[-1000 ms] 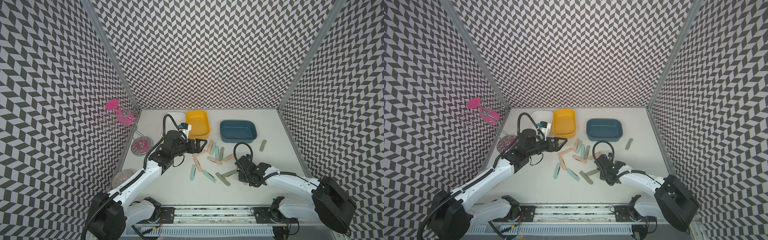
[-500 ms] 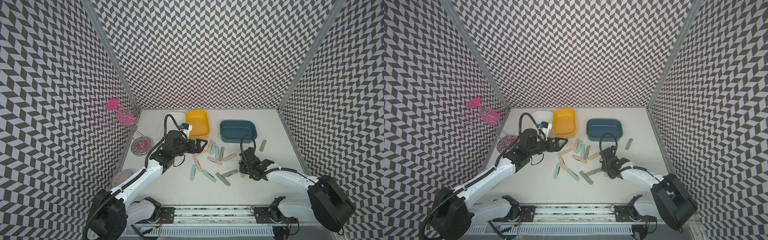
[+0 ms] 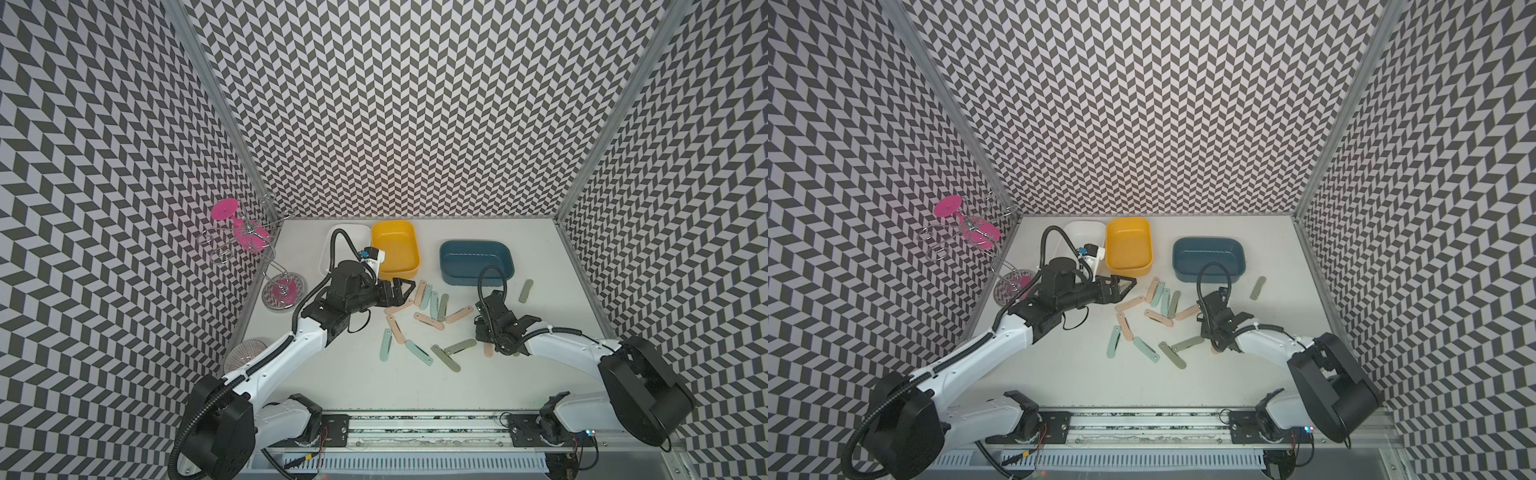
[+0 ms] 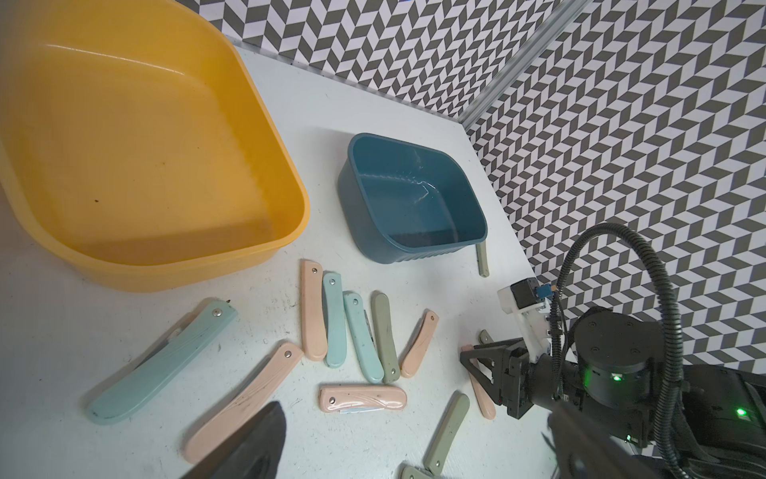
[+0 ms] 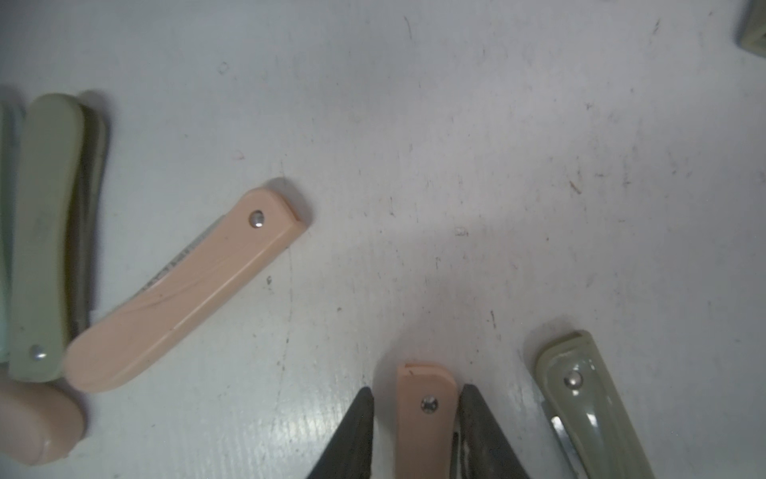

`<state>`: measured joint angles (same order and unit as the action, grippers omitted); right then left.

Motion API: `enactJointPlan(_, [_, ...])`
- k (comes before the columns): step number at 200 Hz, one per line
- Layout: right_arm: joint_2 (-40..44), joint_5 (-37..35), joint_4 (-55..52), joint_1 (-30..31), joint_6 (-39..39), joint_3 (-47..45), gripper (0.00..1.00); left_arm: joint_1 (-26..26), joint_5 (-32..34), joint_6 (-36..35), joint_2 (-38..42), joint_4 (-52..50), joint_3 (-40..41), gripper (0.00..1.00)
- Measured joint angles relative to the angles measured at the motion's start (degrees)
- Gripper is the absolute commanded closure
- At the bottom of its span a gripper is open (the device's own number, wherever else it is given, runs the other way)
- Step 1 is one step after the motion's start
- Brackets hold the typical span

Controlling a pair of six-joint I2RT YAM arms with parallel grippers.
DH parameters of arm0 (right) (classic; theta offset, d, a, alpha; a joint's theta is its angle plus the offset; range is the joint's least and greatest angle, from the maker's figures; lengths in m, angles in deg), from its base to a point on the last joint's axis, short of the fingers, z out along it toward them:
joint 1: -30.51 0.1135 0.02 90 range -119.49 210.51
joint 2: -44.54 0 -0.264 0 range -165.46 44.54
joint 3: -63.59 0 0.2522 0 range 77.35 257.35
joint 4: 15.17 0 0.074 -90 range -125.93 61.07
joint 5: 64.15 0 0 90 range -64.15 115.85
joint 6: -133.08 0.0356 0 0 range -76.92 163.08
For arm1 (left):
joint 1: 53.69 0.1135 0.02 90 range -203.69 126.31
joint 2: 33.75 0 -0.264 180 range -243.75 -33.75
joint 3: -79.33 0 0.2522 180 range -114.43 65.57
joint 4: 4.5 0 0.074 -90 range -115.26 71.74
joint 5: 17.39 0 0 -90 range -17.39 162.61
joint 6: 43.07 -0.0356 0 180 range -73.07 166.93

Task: Place the fruit knives into the storage box by color
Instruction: Pick up the fruit knife from the center of the board.

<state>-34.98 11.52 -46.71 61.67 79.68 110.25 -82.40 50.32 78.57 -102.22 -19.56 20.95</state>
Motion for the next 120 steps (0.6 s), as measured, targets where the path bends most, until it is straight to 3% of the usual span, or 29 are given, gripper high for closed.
enactJointPlan(15, [0.1, 0.4, -0.1, 0.0, -0.2, 0.0, 0.48, 0.0, 0.0, 0.0, -0.1, 0.0, 0.0, 0.0])
enactJointPlan(39, [2.5, 1.8, -0.8, -0.1, 0.1, -1.4, 0.48, 0.0, -0.1, 0.1, -0.2, 0.0, 0.0, 0.0])
enactJointPlan(80, [7.6, 4.3, -2.8, 0.5, 1.5, -4.6, 0.53, 0.0, -0.3, 0.4, -0.7, 0.2, 0.0, 0.0])
enactJointPlan(120, [7.5, 3.8, -3.2, 4.0, 3.1, -4.7, 0.58, 0.0, -0.7, 1.1, -1.3, 0.6, 0.0, 0.0])
